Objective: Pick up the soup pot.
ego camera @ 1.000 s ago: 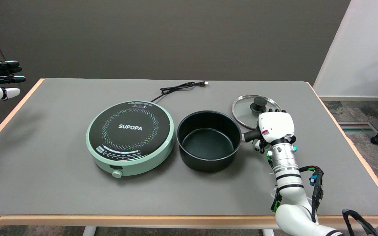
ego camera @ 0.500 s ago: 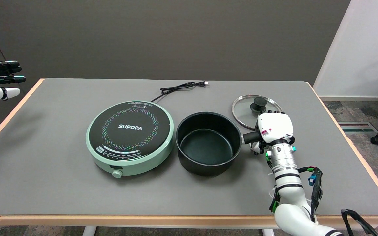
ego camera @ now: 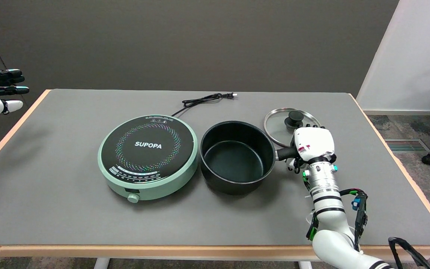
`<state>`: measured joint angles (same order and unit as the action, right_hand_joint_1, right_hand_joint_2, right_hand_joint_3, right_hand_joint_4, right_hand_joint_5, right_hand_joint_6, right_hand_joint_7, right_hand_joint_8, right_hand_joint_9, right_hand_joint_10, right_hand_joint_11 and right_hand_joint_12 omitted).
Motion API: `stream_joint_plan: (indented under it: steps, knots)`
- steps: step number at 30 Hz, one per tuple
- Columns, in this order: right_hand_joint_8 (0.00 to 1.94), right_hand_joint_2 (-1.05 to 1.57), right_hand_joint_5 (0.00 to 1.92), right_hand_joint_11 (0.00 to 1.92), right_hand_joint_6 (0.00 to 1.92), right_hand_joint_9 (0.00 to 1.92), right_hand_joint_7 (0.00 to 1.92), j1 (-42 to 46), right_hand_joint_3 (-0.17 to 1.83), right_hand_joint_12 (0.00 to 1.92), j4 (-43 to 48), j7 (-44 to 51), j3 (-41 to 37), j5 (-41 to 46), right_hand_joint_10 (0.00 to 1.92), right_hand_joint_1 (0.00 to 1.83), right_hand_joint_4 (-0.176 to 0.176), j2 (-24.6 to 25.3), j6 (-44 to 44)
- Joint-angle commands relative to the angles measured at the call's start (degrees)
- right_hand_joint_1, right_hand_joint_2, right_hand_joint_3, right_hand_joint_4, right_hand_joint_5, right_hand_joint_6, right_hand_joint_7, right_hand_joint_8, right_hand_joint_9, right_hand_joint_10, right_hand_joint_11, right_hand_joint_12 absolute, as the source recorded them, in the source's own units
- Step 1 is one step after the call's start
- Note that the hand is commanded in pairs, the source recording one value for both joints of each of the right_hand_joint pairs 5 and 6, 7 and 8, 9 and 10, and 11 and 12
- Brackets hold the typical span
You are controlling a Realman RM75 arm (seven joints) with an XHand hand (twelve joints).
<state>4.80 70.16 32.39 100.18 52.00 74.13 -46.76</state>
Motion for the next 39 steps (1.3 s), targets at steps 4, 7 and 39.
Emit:
stream_joint_plan:
  steps: [4, 7, 39]
  knots:
    - [1.92, 1.11, 1.92, 1.92, 1.92, 1.92, 1.92, -0.3, 0.58, 1.92, 3.3, -0.5, -0.8, 1.7, 1.92, 0.95, -0.033, -0.6, -0.7]
    - [1.92, 1.16, 1.92, 1.92, 1.92, 1.92, 1.92, -0.7, 0.58, 1.92, 3.8, -0.5, -0.7, 1.6, 1.92, 0.96, -0.032, -0.3, -1.3]
    - [1.92, 1.35, 1.92, 1.92, 1.92, 1.92, 1.92, -29.7, 0.62, 1.92, 3.2, 1.7, -4.8, 3.5, 1.92, 0.94, -0.048, 0.3, 34.9]
